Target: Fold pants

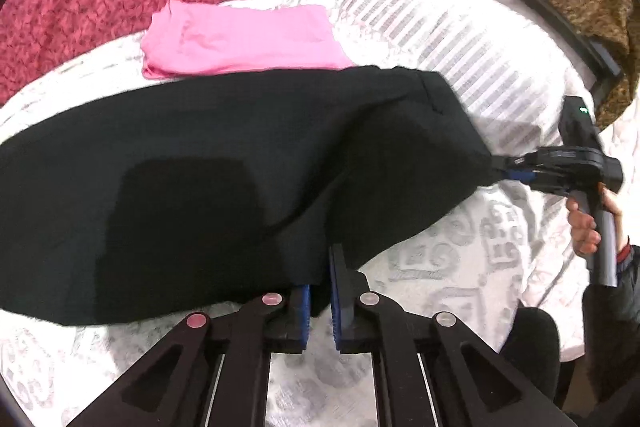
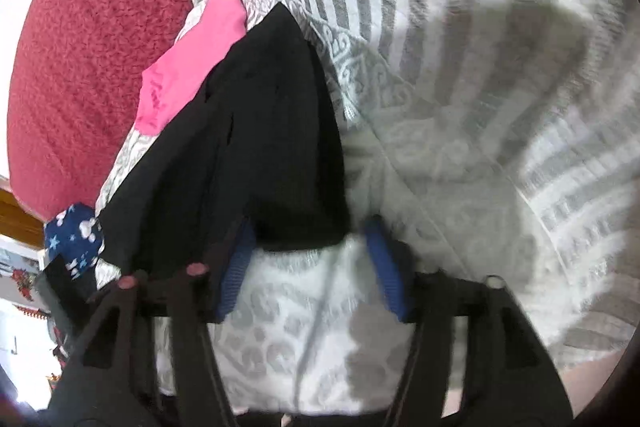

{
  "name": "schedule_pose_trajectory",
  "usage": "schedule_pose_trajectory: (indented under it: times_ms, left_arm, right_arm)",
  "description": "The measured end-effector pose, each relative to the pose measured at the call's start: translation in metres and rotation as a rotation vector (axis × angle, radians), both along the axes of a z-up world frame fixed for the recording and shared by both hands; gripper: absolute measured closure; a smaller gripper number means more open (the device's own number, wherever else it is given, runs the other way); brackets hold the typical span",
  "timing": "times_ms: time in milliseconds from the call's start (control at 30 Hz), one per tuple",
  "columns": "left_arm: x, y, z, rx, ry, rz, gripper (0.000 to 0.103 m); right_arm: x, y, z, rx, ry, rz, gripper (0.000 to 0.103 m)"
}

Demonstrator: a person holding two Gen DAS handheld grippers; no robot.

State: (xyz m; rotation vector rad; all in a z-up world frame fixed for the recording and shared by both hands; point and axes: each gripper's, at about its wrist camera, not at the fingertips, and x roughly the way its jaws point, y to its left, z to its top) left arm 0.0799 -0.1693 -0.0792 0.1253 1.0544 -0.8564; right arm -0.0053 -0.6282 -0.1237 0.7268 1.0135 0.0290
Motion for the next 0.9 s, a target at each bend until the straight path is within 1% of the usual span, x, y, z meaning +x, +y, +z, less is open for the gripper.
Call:
schedule_pose_trajectory:
  times_ms: [33,67,100,133,167,200,233,267,300,333,367,400,433,467,533,567,600,633,700,733,800,867,900]
  left_arm:
    - [-0.007,0.005,0.008,-0.006,-0.021,0.001,0.097]
    - [-0.013,0.009,0.013,-0.006,-0.03,0.003,0.097]
    - [-0.017,0.013,0.015,-0.007,-0.03,0.005,0.097]
    - [-0.018,0.016,0.015,-0.007,-0.025,0.007,0.097]
    - [-0.021,0.02,0.013,-0.015,-0.003,0.007,0.097]
    - [-0.022,0.022,0.009,-0.017,0.012,0.004,0.097]
    - [-0.022,0.022,0.006,-0.01,0.021,0.001,0.097]
    - [-0.023,0.021,0.001,0.01,0.026,0.003,0.097]
    - [-0.023,0.02,-0.004,0.025,0.03,0.008,0.097]
    - [-0.023,0.02,-0.006,0.031,0.037,0.013,0.097]
    - [-0.023,0.02,-0.008,0.031,0.049,0.019,0.097]
    - [-0.023,0.02,-0.009,0.028,0.057,0.021,0.097]
    - [-0.024,0.021,-0.007,0.025,0.062,0.019,0.095]
    - [-0.026,0.022,-0.005,0.025,0.061,0.016,0.095]
    - [-0.03,0.029,0.002,0.029,0.048,0.023,0.093]
    - [-0.03,0.036,0.006,0.03,0.035,0.042,0.091]
    - [-0.029,0.044,0.009,0.029,0.028,0.062,0.085]
    - [-0.025,0.055,0.012,0.028,0.02,0.096,0.079]
    - [-0.012,0.088,0.018,0.032,0.011,0.203,0.075]
    - [-0.007,0.1,0.02,0.033,0.01,0.237,0.075]
    - [0.007,0.139,0.026,0.032,0.005,0.348,0.075]
    - [0.021,0.188,0.036,0.038,-0.016,0.479,0.075]
    - [0.027,0.211,0.04,0.038,-0.027,0.535,0.075]
  right_arm:
    - [0.003,0.001,0.005,-0.057,0.018,-0.034,0.092]
    - [0.001,0.0,0.013,-0.096,0.01,-0.056,0.095]
    - [-0.005,-0.002,0.025,-0.113,-0.027,-0.067,0.099]
    - [-0.009,-0.003,0.031,-0.156,-0.03,-0.078,0.103]
    - [-0.013,-0.003,0.038,-0.291,-0.005,-0.116,0.103]
    - [-0.019,-0.006,0.045,-0.486,0.018,-0.181,0.103]
    - [-0.024,-0.013,0.046,-0.551,0.034,-0.207,0.103]
    - [-0.027,-0.019,0.045,-0.501,0.037,-0.199,0.103]
    - [-0.032,-0.026,0.043,-0.386,0.022,-0.176,0.103]
    - [-0.035,-0.025,0.044,-0.343,0.005,-0.153,0.102]
    - [-0.038,-0.018,0.047,-0.355,-0.007,-0.125,0.099]
    - [-0.038,-0.003,0.051,-0.404,-0.02,-0.082,0.099]
    - [-0.037,0.008,0.054,-0.421,-0.035,-0.048,0.099]
    - [-0.035,0.022,0.058,-0.415,-0.059,0.005,0.098]
    - [-0.026,0.046,0.063,-0.38,-0.092,0.083,0.091]
    - [-0.022,0.055,0.065,-0.374,-0.099,0.109,0.084]
    - [-0.019,0.068,0.066,-0.369,-0.112,0.143,0.079]
    - [-0.012,0.087,0.069,-0.361,-0.133,0.19,0.075]
    - [0.002,0.124,0.071,-0.344,-0.158,0.276,0.072]
    - [0.009,0.139,0.07,-0.333,-0.166,0.312,0.072]
    - [0.02,0.166,0.067,-0.313,-0.171,0.374,0.069]
    - [0.033,0.199,0.065,-0.303,-0.171,0.451,0.068]
    - [0.039,0.221,0.064,-0.314,-0.167,0.499,0.068]
